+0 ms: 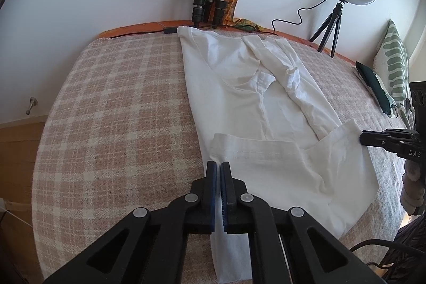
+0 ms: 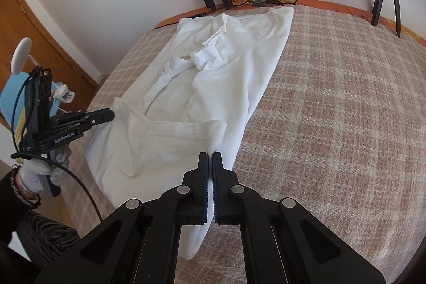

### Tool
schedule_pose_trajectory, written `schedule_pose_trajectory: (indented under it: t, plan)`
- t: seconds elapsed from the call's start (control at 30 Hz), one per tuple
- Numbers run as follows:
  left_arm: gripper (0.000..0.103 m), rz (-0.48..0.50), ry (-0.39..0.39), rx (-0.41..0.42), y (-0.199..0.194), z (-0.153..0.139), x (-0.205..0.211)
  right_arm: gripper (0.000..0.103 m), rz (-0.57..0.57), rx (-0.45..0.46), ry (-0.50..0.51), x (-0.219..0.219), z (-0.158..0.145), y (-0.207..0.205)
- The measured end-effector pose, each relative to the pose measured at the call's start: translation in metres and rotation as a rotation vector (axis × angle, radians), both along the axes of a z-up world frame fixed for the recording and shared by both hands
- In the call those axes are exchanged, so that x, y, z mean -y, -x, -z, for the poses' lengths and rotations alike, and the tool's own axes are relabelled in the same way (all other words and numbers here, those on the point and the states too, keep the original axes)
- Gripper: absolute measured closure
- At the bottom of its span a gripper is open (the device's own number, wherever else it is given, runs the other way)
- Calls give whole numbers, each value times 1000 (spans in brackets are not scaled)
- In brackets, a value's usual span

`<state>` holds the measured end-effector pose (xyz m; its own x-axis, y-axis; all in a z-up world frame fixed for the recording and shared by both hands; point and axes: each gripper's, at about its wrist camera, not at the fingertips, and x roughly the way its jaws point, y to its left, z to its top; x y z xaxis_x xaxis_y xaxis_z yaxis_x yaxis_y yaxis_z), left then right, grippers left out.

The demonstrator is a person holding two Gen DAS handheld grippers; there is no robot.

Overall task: Fold small clothes
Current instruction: 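Lay the folded hem flat toward the collar and open both tools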

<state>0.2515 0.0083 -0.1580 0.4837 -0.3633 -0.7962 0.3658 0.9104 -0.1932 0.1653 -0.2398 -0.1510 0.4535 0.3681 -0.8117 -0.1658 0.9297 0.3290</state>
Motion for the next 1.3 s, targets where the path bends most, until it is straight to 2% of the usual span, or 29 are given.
schedule_pose_trajectory:
  t: [0.07,0.13,0.23,0.27,0.33,0.47,0.53,0.6,0.67,0.73,0.93,1.03,1.07,1.1,1.23,1.3]
  plan:
    - [103,-23,-22,14,-1,1,-2,103,19,19,35,3,0,0]
    - [103,-37,-33,-16,-5,12,-3,103,38,-14,47,8,11,-5]
    - [103,-30,5,-38,-6,20,-5,103,37,-36,9,11,16,-7]
    - [87,-19,7,-41,-6,18,-5,102,28,-40,-11,12,14,-7]
    - [68,-26,30,-7,-3,9,-7,102,29,-23,-21,13,8,-8]
    - [68,6,21,47,-3,-3,0,101,31,-38,-93,14,10,-18]
    - [66,23,18,41,-7,-2,5,100,17,-59,-97,10,16,-25]
    - [66,44,-3,33,-10,2,11,92,8,-56,-73,4,18,-29]
    - [66,58,-13,34,-10,6,15,70,0,-53,-65,0,19,-30]
    - [67,68,-27,42,-9,7,18,65,-12,-42,-62,-3,18,-29]
    - [78,56,-27,36,-13,11,17,66,-43,-18,-18,-12,18,-25]
    - [78,37,-35,32,-15,13,14,66,-41,-18,-8,-11,19,-26]
    - [73,29,-31,26,-17,14,13,66,-34,-18,-1,-10,20,-26]
    - [73,21,-26,26,-18,14,12,66,-27,-16,6,-9,20,-27]
    - [78,37,-26,31,-17,14,15,67,-37,-10,6,-11,19,-27]
    - [88,42,-25,31,-16,15,17,82,-41,-4,31,-16,19,-25]
